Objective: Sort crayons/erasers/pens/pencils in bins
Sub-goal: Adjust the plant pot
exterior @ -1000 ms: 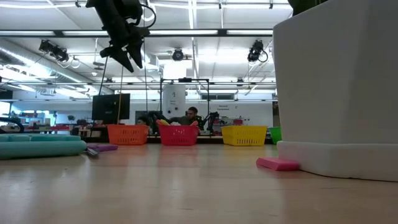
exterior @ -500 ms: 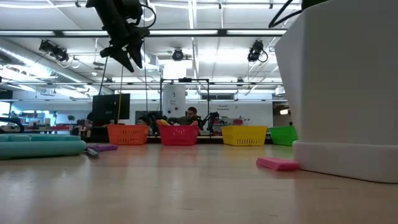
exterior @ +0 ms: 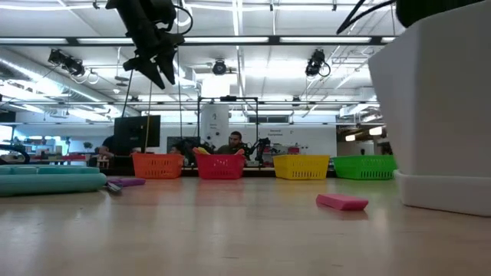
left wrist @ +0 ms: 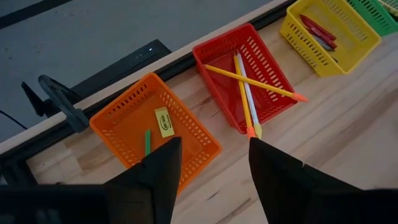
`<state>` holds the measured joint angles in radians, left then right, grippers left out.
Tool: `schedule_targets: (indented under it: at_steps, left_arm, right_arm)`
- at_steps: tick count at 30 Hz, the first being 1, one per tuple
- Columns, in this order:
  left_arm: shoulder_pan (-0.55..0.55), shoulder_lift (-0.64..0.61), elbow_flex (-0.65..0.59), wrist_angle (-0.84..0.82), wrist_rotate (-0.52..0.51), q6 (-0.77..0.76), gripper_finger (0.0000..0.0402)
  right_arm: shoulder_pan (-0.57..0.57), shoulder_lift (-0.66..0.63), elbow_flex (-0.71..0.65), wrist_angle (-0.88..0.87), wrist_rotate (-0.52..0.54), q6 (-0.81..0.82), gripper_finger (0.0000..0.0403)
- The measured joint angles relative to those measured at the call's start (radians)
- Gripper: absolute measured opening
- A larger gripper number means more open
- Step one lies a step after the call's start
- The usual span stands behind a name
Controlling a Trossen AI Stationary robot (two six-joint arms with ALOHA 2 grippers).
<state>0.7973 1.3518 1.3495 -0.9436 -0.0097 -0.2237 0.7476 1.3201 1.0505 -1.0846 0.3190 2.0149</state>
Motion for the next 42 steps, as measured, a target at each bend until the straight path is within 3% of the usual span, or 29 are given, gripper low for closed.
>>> schedule_targets:
  at_steps: [9, 21, 33, 42]
  left_arm:
    - [0.0, 0.0, 0.0, 0.002, 0.013, 0.002, 0.019]
    - [-0.079, 0.0, 0.0, -0.003, 0.04, 0.004, 0.0176]
    - [-0.404, 0.0, 0.0, 0.002, 0.087, 0.123, 0.0172]
    - [-0.649, 0.004, -0.001, 0.173, 0.086, 0.086, 0.0172]
  right_arm:
    - [0.039, -0.001, 0.039, -0.051, -0.109, -0.065, 0.0059]
    - [0.168, -0.004, 0.041, -0.164, -0.113, 0.144, 0.0059]
    - [0.188, -0.004, 0.04, -0.19, -0.118, 0.182, 0.0059]
    - [0.188, -0.004, 0.039, -0.183, -0.114, 0.173, 0.0068]
